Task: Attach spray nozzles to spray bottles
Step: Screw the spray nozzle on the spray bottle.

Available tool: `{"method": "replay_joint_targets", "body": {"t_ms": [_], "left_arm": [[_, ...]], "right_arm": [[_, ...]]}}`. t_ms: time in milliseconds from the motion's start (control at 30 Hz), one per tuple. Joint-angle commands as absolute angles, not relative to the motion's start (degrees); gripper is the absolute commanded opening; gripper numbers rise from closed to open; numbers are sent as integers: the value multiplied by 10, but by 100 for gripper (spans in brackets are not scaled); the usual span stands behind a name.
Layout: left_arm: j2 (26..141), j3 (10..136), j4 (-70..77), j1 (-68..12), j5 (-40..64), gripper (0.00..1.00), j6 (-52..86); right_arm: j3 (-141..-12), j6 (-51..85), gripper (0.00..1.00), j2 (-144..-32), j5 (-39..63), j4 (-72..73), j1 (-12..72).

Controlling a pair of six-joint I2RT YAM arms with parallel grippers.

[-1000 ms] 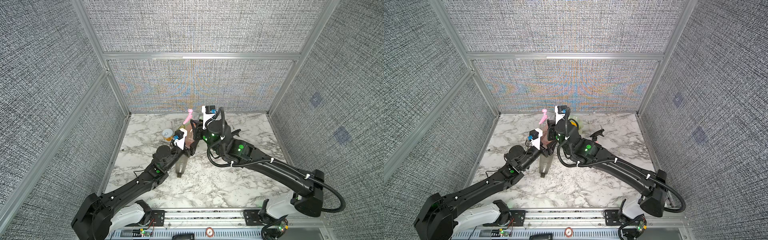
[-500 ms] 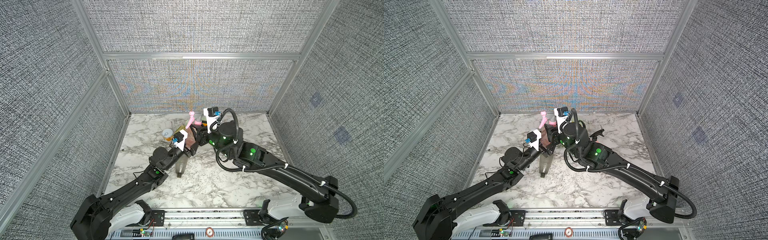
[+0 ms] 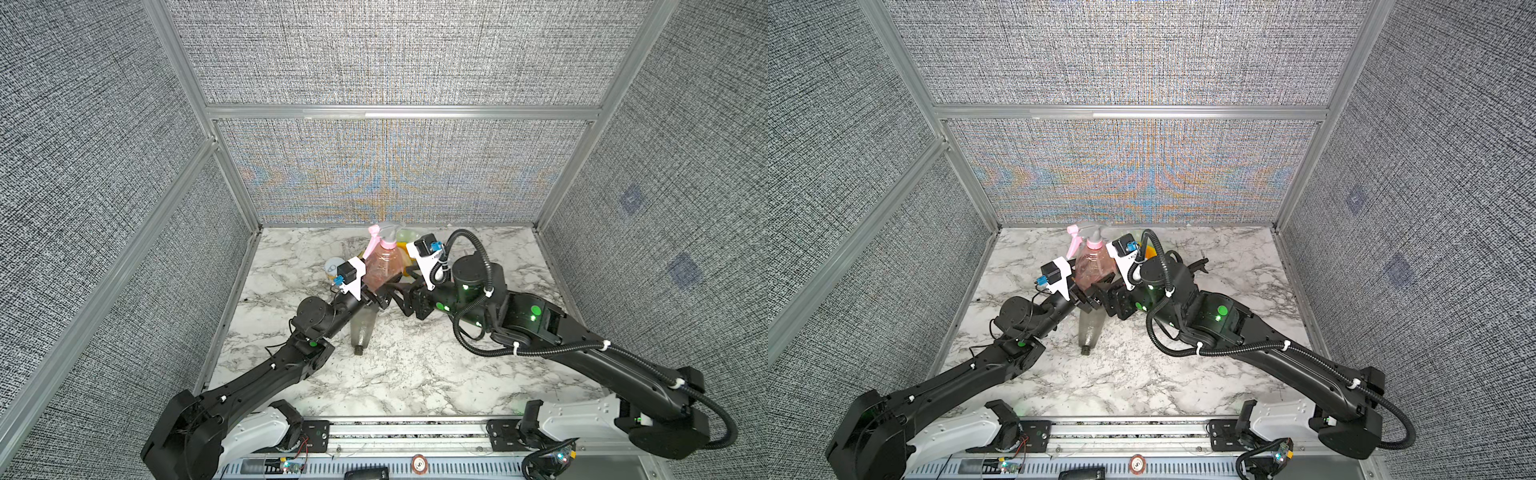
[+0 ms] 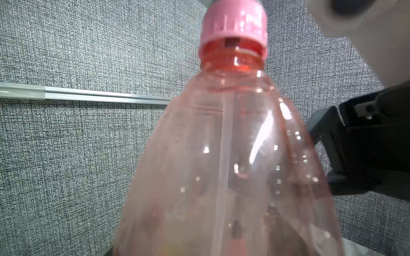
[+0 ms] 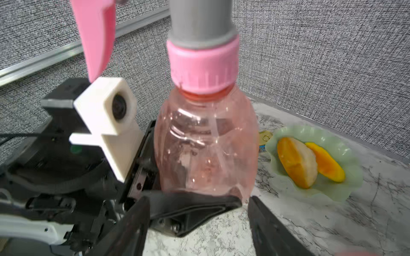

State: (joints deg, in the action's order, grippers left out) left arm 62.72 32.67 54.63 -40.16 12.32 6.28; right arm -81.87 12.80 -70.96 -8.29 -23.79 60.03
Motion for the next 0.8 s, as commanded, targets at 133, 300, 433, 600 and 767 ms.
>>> {"method": "replay_joint_targets", "body": {"t_ms": [133,300,433,600,767], "left_arm": [[628,331,575,-401,157,68,85],[634,334,574,-401,186,68,99],[642,337,577,-401,203,68,110],[650,344,577,-401,228,67,125],[653,347,573,-401,237,67,127]], "right_arm": [[-795,32,73,-660,173,-227,493],[-824,15,75,-686,382,-184,394],[-861,16,75,-718,443,-158,369],[-918,12,75,-765,459,-160,366],[-938,23,69,-792,470,-146,366]]}}
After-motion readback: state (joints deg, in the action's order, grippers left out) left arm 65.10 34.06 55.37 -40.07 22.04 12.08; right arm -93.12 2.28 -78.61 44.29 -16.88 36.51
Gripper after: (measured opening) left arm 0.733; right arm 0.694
